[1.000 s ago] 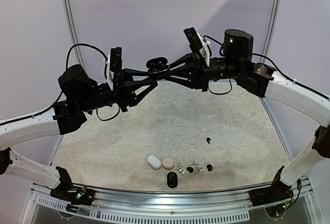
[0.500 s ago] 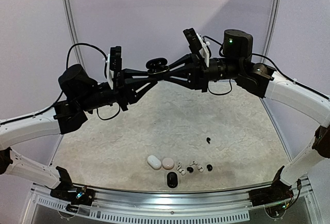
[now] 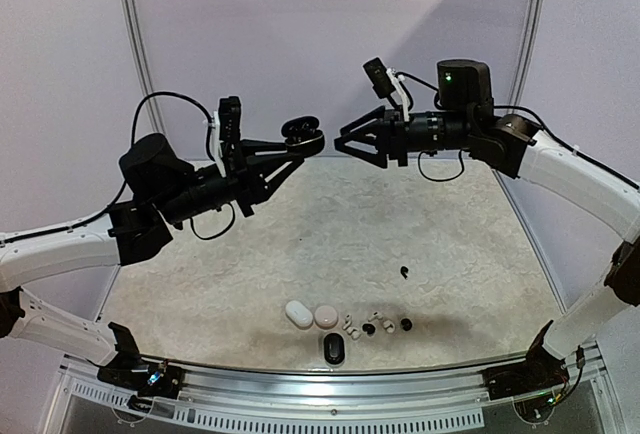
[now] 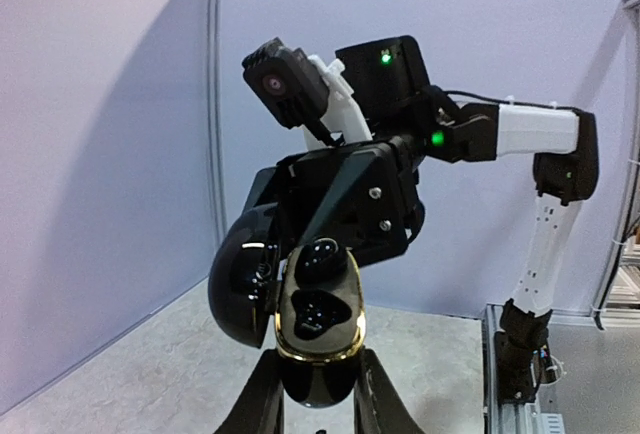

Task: Insert the wireless bluetooth earbuds into the charging case
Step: Pick up the left earbud from the center of the board.

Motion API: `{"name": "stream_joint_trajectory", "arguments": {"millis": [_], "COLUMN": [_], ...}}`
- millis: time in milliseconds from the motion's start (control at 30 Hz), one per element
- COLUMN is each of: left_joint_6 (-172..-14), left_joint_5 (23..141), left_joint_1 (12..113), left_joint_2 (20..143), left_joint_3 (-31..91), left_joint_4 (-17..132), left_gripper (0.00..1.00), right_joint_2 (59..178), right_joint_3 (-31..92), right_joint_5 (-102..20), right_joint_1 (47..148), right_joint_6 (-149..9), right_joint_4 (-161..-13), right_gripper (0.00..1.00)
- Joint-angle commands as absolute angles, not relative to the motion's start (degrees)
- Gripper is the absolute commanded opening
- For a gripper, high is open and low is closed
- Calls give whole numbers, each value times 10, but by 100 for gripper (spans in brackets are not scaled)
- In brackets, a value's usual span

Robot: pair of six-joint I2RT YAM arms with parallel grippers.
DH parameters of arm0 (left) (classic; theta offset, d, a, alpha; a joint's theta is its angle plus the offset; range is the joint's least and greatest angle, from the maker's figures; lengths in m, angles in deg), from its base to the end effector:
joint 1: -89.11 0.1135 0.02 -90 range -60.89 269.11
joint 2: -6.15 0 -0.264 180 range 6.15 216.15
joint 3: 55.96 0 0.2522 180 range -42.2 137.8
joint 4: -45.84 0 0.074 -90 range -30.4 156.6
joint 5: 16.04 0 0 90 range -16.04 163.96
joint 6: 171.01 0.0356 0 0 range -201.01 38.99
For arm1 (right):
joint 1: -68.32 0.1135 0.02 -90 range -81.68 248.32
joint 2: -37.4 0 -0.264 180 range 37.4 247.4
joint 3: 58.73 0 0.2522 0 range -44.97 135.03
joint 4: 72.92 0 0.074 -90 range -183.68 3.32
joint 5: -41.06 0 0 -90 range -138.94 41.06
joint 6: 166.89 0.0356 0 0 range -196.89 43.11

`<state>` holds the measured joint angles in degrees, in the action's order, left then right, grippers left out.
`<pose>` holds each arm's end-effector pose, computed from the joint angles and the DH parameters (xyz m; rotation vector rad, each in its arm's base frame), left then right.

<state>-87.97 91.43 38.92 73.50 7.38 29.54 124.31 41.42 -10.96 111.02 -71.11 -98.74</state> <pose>0.1681 -0.2184 0.3625 0.7748 1.2202 -1.0346 0.2430 0.2541 0.4126 -1.0622 1.5819 1.1808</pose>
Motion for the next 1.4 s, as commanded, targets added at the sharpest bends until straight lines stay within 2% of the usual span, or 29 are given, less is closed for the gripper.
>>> {"name": "stream_joint_trajectory", "arguments": {"millis": [0,133,233,367,567,900,1100,1367], "left_joint_6": [-863,-841,-834,-833,-838,-845,-845,-847], "left_joint_5": [836,835,837,835,838,846,851,854], "left_joint_1": [394,392,390,390,390,390,390,390], "left_joint_2": [720,713,708,701,695,695,696,697], "left_joint_3": [42,14,0,-15,-26,-32,-31,-30], "left_joint_4": [310,296,286,283,278,271,270,269], "left_gripper": [0,0,0,0,0,0,0,0], "right_joint_2": [1243,1290,1353,1436,1519,1612,1623,1620], "right_joint_3": [442,470,495,504,497,489,480,443], "right_joint_5": [-281,-467,-516,-519,-478,-486,-516,-504], "right_joint_1": [1073,1065,1061,1062,1061,1062,1062,1052], "right_joint_6": [-645,-602,-566,-539,-523,-497,-490,-489], "right_joint_4": [-1187,-1352,-1451,-1516,-1518,-1527,-1506,-1475], "right_gripper": [57,54,54,53,47,47,47,36]}}
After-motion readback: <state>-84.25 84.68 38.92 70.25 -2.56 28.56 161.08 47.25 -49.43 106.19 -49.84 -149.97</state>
